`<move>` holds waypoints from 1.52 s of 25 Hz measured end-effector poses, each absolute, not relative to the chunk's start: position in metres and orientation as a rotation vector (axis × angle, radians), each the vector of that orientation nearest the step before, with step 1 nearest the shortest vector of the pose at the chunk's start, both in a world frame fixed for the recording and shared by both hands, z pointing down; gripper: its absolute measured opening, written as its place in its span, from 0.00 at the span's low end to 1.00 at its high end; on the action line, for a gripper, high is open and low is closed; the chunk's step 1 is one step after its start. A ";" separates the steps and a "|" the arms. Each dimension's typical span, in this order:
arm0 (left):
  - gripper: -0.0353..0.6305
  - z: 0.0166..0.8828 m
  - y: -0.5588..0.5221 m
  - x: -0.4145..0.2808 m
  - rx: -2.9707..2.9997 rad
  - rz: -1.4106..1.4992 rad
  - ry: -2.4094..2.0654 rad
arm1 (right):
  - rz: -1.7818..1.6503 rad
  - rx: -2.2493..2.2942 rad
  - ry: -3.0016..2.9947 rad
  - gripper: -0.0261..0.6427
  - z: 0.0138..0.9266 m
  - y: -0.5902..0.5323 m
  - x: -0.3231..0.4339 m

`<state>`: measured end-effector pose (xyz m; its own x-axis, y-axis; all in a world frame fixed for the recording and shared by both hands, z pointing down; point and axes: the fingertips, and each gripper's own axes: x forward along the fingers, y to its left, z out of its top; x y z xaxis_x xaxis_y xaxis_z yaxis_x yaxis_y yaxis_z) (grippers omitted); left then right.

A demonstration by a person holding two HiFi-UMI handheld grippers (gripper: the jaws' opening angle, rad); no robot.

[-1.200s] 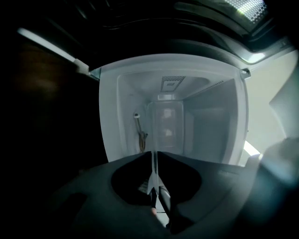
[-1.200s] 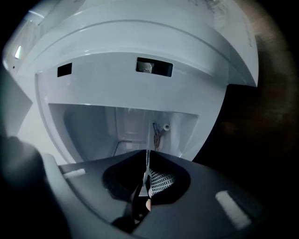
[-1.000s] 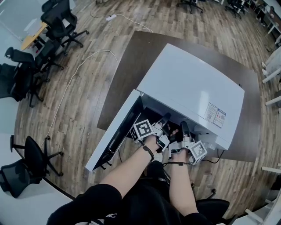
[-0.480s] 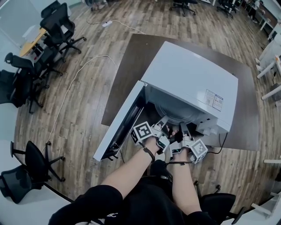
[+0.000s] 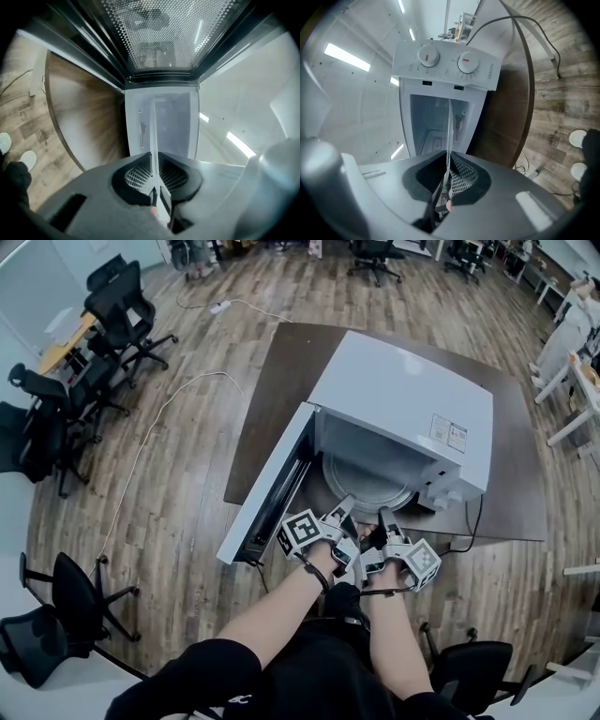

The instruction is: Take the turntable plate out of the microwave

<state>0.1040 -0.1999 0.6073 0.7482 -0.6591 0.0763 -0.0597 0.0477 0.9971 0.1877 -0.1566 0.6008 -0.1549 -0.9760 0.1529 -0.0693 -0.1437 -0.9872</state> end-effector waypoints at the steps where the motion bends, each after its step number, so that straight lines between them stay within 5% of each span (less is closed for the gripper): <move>1: 0.11 0.606 -0.196 0.102 1.477 -0.504 -0.619 | -1.407 -1.284 1.297 0.09 0.600 -0.152 0.186; 38: 0.11 0.501 -0.042 0.084 1.629 -0.616 -0.679 | -1.368 -1.168 1.419 0.09 0.506 -0.005 0.172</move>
<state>0.0837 -0.0424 0.5008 0.6888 -0.7246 -0.0245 -0.0944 -0.1231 0.9879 0.1719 -0.0053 0.5055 -0.2279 -0.9729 0.0398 -0.0753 -0.0231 -0.9969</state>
